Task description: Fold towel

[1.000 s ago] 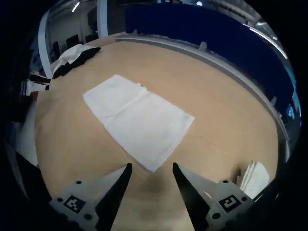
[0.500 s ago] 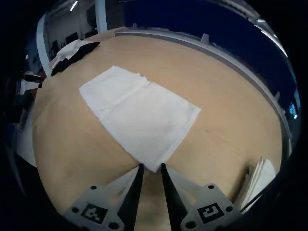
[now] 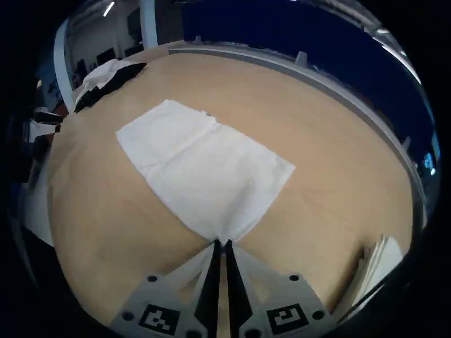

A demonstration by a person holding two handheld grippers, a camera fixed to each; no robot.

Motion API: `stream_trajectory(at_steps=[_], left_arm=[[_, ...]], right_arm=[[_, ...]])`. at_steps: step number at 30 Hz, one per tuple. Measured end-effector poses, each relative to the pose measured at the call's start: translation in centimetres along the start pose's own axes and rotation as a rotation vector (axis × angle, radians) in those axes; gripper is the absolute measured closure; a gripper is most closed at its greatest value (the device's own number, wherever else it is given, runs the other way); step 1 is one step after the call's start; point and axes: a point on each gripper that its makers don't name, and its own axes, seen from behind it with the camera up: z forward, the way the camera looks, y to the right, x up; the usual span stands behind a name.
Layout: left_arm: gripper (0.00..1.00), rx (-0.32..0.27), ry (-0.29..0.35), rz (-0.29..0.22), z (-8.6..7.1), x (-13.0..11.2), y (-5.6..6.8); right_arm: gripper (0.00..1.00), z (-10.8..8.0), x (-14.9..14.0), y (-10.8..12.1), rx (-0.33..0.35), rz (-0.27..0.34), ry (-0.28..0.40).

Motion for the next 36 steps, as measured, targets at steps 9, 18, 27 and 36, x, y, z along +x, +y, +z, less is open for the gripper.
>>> stream_trajectory(at_steps=[9, 18, 27, 36], left_arm=[[0.09, 0.0, 0.007, -0.002, -0.3, 0.2, -0.3], [0.09, 0.008, 0.024, -0.022, -0.7, 0.5, -0.9], [0.09, 0.013, 0.047, -0.044, -1.2, 0.8, -1.5], [0.09, 0.013, 0.055, -0.047, -1.7, 0.9, -1.8]], right_arm=[[0.94, -1.7, 3.1, 0.1, -0.021, -0.04, 0.038], [0.94, -3.8, 8.3, -1.2, -0.016, -0.135, 0.102], [0.94, -4.9, 12.9, -3.3, 0.002, -0.239, 0.149], [0.94, -4.6, 14.6, -4.7, 0.02, -0.306, 0.152]])
